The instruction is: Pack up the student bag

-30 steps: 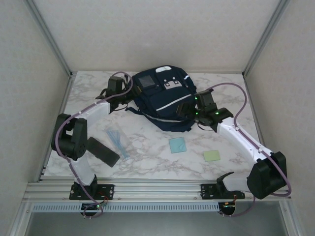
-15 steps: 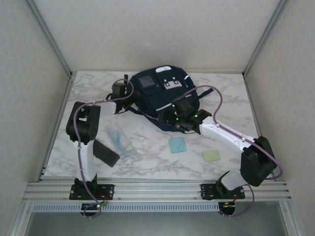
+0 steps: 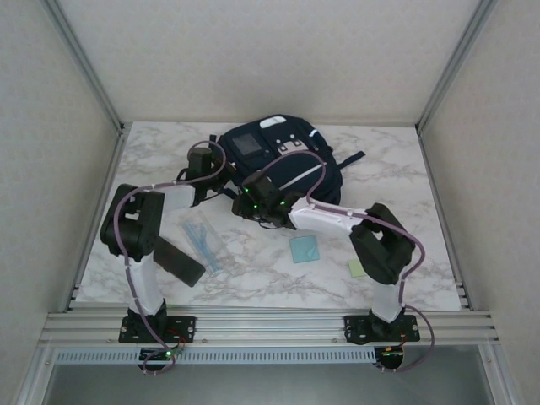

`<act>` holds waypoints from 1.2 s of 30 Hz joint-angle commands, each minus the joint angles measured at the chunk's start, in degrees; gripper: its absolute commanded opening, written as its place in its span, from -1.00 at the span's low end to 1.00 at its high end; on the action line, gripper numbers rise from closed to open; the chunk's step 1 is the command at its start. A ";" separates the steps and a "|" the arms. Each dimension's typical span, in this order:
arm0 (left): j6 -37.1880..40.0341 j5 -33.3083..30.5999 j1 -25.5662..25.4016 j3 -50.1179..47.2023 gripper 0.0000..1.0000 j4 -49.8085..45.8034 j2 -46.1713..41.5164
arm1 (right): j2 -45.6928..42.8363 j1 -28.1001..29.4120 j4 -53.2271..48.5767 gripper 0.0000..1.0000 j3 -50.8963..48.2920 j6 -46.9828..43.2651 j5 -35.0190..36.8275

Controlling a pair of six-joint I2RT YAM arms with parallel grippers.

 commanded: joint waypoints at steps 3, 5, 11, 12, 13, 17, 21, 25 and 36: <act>-4.86 -0.13 -1.74 -2.70 -1.00 1.92 -7.19 | 6.39 0.01 5.78 -0.18 3.57 1.23 8.58; -5.35 -0.19 -2.57 -3.21 -1.00 1.55 -8.23 | 7.24 0.22 5.85 -0.17 3.85 0.68 12.70; -8.99 0.02 -4.18 -6.02 -1.00 3.23 -11.04 | 9.76 0.57 5.33 -0.08 5.95 -1.40 24.88; -9.15 0.00 -4.40 -6.14 -1.00 2.92 -11.51 | 10.10 0.51 6.17 -0.08 6.09 -1.51 25.47; -9.21 0.01 -4.81 -6.24 -1.00 2.25 -11.96 | 10.41 0.56 7.10 -0.08 6.23 -1.58 26.19; -9.80 0.76 -6.16 -7.18 -1.00 1.34 -13.01 | 11.84 0.42 10.43 -0.06 7.66 -2.35 27.45; -10.65 1.03 -6.85 -8.85 -1.00 1.43 -13.81 | 12.93 -0.76 10.93 -0.10 9.20 -1.23 27.02; -10.11 0.91 -7.23 -9.51 -1.00 0.13 -13.74 | 12.60 -1.95 14.79 -0.35 8.64 -0.97 24.91; -7.75 -1.28 -3.77 -7.48 -1.00 -0.16 -8.85 | 3.05 -3.63 15.61 -1.00 -4.07 -5.79 15.73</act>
